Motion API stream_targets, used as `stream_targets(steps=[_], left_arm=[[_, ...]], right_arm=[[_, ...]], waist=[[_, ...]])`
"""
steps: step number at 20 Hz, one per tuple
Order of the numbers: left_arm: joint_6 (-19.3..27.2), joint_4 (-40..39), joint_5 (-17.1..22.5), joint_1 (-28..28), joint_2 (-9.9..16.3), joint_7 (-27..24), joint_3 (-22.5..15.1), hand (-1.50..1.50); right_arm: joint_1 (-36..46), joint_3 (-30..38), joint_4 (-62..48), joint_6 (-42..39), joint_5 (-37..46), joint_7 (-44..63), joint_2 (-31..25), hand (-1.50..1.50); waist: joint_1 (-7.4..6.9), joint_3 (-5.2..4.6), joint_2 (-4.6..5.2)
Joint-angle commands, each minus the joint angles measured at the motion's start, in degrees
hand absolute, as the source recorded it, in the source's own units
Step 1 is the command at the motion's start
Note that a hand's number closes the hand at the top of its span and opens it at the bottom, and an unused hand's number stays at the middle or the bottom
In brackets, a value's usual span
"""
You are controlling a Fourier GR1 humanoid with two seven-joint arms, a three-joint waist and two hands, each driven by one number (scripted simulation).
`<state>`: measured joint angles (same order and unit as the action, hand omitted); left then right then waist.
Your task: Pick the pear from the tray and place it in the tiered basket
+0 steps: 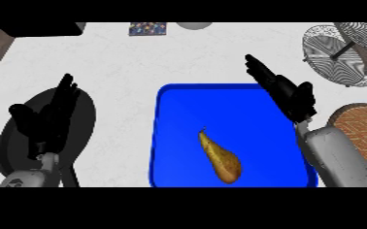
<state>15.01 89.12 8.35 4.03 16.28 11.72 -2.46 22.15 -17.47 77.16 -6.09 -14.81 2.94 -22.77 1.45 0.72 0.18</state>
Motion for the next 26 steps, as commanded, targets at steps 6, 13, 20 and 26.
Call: stream_targets(steps=[6, 13, 20, 26], left_arm=[[-1.48, -1.06, -10.86, 2.14, 9.49, -6.15, 0.3, 0.0], [-3.36, -2.57, -9.31, -2.08, 7.86, -9.83, -0.27, 0.0], [-4.26, -2.25, -9.14, 1.51, 7.74, -6.89, 0.12, 0.0], [-4.91, -4.43, -9.28, 1.36, 6.69, -9.26, -0.45, 0.0]], right_arm=[[-9.54, -0.9, 18.7, 6.68, -0.33, -4.36, 7.14, 1.5], [-26.04, 3.03, 22.53, 32.01, 17.64, -1.66, 4.03, -1.5], [-30.67, -2.05, 42.65, 22.75, 27.2, 18.77, -11.87, -1.5], [-24.35, -5.69, 50.43, 9.0, 30.28, 37.45, -22.19, -1.5]], waist=[[0.84, -0.72, -0.88], [1.08, -0.85, -0.73], [-0.15, -1.04, -0.74], [-1.75, -1.16, -0.33]])
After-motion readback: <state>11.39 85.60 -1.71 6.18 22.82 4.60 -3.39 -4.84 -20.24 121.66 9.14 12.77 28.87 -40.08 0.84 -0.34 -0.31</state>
